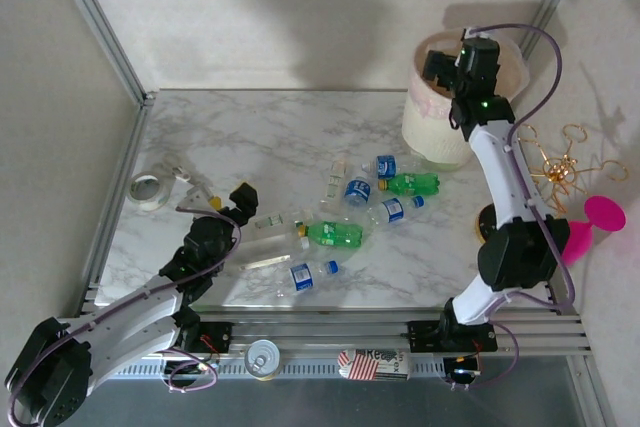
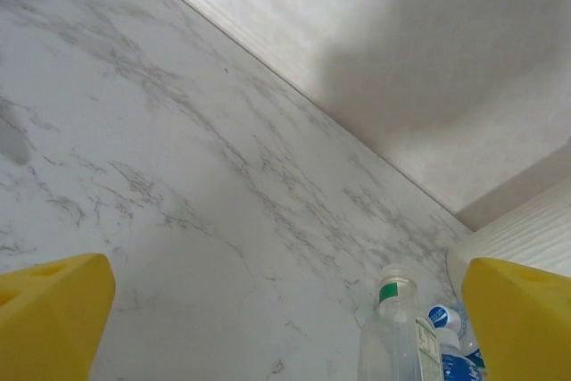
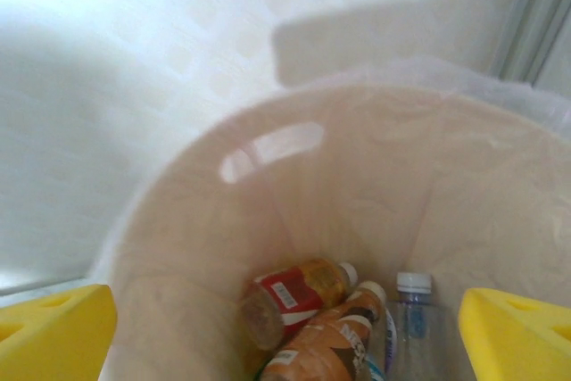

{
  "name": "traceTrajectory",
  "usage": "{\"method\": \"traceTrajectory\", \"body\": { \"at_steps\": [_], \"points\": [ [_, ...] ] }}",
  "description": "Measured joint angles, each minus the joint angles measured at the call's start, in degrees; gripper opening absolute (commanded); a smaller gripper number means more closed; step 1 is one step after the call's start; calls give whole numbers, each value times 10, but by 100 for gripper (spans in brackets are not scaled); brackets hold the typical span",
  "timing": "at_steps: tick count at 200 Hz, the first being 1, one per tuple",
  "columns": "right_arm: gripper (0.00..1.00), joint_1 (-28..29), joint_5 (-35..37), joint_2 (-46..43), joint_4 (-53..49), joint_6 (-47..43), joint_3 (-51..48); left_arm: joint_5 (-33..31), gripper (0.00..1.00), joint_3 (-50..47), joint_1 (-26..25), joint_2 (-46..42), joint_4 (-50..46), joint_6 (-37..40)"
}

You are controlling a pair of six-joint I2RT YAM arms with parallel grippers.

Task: Put the plastic bottles in the bin

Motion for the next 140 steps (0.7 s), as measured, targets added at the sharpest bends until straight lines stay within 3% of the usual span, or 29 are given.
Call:
{"method": "traceTrajectory", "body": {
  "at_steps": [55,107,140],
  "points": [
    [99,75,-82,-118,61,4,-91,64,99,71,0,96,-2,-1],
    [99,133,-178,-127,82,43,-199,156,96,181,-6,252,-24,17],
    [99,157,-226,-127,110,87,-282,186,94,246,-38,334,-51,39]
  ]
}}
